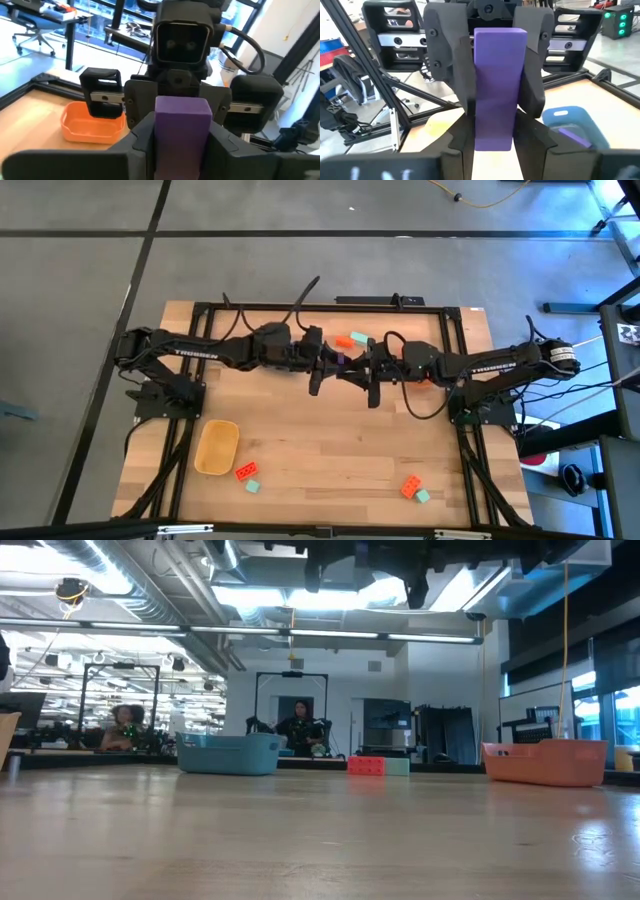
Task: Sort & place blocks by color
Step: Put the violet rectangle block into the blue bin
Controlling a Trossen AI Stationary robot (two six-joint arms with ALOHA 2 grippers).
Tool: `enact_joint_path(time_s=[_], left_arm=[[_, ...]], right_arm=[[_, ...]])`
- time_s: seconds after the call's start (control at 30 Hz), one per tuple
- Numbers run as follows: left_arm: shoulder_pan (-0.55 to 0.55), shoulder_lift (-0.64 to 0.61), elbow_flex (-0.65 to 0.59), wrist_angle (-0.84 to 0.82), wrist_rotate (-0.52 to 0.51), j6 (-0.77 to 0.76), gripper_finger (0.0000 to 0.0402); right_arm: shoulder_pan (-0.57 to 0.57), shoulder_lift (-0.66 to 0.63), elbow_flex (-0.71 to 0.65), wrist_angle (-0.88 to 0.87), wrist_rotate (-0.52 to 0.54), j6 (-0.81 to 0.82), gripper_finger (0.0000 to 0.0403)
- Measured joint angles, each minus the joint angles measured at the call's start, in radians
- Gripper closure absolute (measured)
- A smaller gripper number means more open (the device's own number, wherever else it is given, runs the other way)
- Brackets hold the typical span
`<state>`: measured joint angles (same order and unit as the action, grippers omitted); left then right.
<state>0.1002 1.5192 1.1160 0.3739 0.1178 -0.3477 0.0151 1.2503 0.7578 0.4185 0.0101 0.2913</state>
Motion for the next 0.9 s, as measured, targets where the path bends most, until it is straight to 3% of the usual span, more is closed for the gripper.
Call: enact_joint_path(time_s=[0.17, 0.3, 0.53, 0.63, 0.73, 0.9], left_arm=[[0.005, 0.0, 0.0, -0.003, 0.012, 0.011, 0.0309], [0.023, -0.003, 0.0, -0.022, 0.025, 0.013, 0.0309], [0.081, -0.12, 0.0, -0.243, 0.024, 0.097, 0.0309], [0.106, -0.21, -0.001, -0.368, 0.026, 0.148, 0.0309], [0.117, -0.306, -0.046, -0.391, 0.016, 0.181, 0.0309], [0.12, -0.487, -0.29, -0.246, -0.02, 0.125, 0.0309]], right_arm=[[0.0, 0.0, 0.0, 0.001, -0.007, 0.012, 0.0277], [0.0, -0.018, 0.0, -0.044, -0.009, 0.01, 0.0202], [-0.022, -0.153, 0.0, -0.311, -0.008, 0.014, 0.009], [-0.027, -0.231, 0.0, -0.405, 0.017, 0.027, 0.0079], [-0.027, -0.3, 0.0, -0.448, 0.06, 0.04, 0.0076], [-0.028, -0.37, 0.0, -0.428, 0.099, 0.04, 0.0076]])
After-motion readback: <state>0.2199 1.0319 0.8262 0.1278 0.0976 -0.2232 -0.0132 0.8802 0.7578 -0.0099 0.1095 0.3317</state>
